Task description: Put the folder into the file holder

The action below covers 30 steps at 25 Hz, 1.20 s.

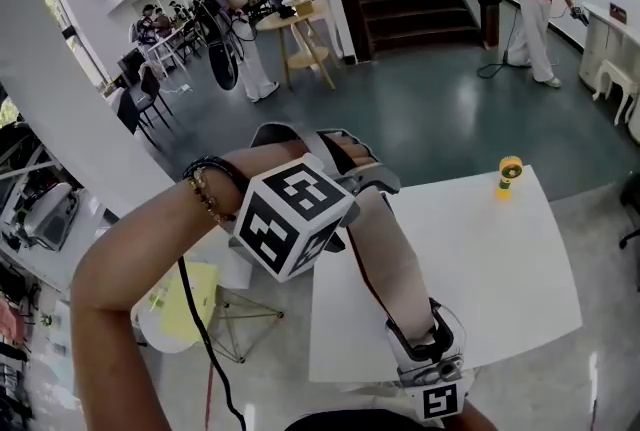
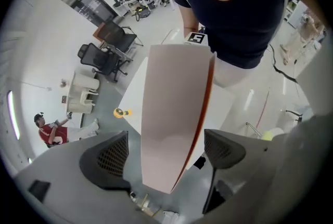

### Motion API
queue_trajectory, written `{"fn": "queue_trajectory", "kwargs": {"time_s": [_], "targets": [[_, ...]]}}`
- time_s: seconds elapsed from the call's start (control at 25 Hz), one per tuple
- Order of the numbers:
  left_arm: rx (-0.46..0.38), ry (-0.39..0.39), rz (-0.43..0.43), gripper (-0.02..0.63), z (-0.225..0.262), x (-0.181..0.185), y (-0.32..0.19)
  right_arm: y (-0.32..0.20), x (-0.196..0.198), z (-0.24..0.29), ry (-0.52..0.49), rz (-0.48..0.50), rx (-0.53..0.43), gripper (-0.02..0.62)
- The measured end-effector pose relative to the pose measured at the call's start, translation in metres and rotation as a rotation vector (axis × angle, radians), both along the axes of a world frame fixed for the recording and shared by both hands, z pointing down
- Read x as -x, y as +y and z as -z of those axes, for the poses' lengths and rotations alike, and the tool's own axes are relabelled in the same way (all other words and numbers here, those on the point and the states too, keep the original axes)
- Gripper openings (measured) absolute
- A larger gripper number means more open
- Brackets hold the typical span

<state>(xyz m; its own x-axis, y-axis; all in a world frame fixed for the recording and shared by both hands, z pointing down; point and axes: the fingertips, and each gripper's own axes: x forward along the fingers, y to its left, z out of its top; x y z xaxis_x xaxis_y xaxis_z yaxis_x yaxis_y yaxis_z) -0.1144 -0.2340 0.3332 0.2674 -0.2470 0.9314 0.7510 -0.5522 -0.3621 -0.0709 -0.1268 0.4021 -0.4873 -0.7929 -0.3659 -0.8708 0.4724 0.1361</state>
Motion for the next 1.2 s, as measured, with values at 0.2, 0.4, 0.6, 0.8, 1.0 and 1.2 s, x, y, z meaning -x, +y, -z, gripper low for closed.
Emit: {"fn": "queue_trajectory", "kwargs": {"time_s": [0.2, 0.4, 0.6, 0.8, 1.0, 1.2], "targets": [[-0.013, -0.089, -0.112, 0.446, -0.019, -0.006, -0.001, -0.003, -0.001, 0.004, -0.004, 0.011, -0.001, 0.283], [-0.066, -0.115, -0.184, 0.317, -0.024, -0.01, 0.0, -0.003, -0.003, 0.006, -0.001, 0.005, -0.027, 0.283], [-0.083, -0.111, -0.177, 0.31, -0.023, -0.008, 0.006, 0.001, -0.001, 0.004, 0.045, 0.024, -0.019, 0.285], [-0.129, -0.139, -0.19, 0.308, -0.028, -0.015, 0.013, 0.0, 0.0, -0.012, 0.069, 0.112, 0.093, 0.293], [-0.2, -0.189, -0.235, 0.308, -0.024, -0.015, 0.016, 0.002, 0.0, -0.023, 0.076, 0.142, 0.233, 0.293], [-0.264, -0.233, -0.238, 0.308, -0.028, -0.01, 0.01, -0.002, -0.007, -0.038, 0.056, 0.122, 0.327, 0.272]]}}
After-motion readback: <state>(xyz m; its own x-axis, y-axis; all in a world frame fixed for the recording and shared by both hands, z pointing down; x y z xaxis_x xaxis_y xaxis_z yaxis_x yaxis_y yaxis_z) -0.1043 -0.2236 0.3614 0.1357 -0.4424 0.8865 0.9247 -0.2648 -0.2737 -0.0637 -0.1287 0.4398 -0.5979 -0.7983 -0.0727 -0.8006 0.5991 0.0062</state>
